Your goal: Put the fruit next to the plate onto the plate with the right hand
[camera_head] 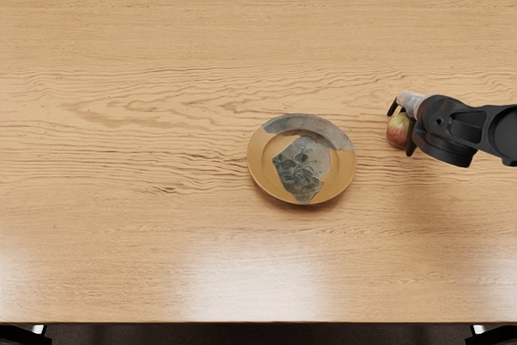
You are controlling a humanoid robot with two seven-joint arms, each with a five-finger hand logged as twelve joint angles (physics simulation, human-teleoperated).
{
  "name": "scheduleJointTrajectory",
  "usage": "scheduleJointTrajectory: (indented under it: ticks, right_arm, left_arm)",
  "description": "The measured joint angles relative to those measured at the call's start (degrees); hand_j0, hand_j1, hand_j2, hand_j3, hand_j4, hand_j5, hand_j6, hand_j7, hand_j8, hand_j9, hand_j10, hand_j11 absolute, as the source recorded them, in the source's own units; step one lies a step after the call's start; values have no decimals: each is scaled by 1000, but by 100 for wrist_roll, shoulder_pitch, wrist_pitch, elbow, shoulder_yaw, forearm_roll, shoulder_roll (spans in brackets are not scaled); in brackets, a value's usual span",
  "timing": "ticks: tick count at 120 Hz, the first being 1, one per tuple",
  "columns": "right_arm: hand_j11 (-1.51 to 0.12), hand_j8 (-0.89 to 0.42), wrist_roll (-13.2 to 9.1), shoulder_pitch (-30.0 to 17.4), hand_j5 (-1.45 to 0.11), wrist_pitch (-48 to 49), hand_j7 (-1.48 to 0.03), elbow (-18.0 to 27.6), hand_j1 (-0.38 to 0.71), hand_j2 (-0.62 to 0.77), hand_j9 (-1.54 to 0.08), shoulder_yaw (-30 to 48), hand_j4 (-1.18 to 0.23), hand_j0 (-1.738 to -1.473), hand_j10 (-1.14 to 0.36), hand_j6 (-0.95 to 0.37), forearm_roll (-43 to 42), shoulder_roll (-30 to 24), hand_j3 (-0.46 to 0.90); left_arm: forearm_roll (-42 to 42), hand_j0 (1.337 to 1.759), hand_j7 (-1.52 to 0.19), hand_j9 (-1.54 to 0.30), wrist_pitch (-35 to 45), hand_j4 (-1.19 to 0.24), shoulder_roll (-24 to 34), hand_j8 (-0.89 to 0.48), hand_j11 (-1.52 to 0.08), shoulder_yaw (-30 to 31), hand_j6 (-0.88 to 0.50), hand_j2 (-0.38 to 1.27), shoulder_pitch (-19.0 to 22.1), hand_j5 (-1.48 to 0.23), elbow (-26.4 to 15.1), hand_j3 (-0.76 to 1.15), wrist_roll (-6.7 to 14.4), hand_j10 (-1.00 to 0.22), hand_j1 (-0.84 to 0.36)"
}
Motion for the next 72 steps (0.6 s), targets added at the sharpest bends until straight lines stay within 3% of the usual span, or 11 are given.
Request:
scheduleJointTrajectory:
  ticks: [72]
  right_arm:
    - [-548, -408, 1, -57, -534, -16, -546, 17, 148, -74, -548, 1, -434, -1658, -426, -428, -11, 6, 0]
  left_arm:
    - [0, 1658, -10, -10, 0, -8, 0, -8, -10, 1, -8, 2, 0, -10, 0, 0, 0, -8, 340]
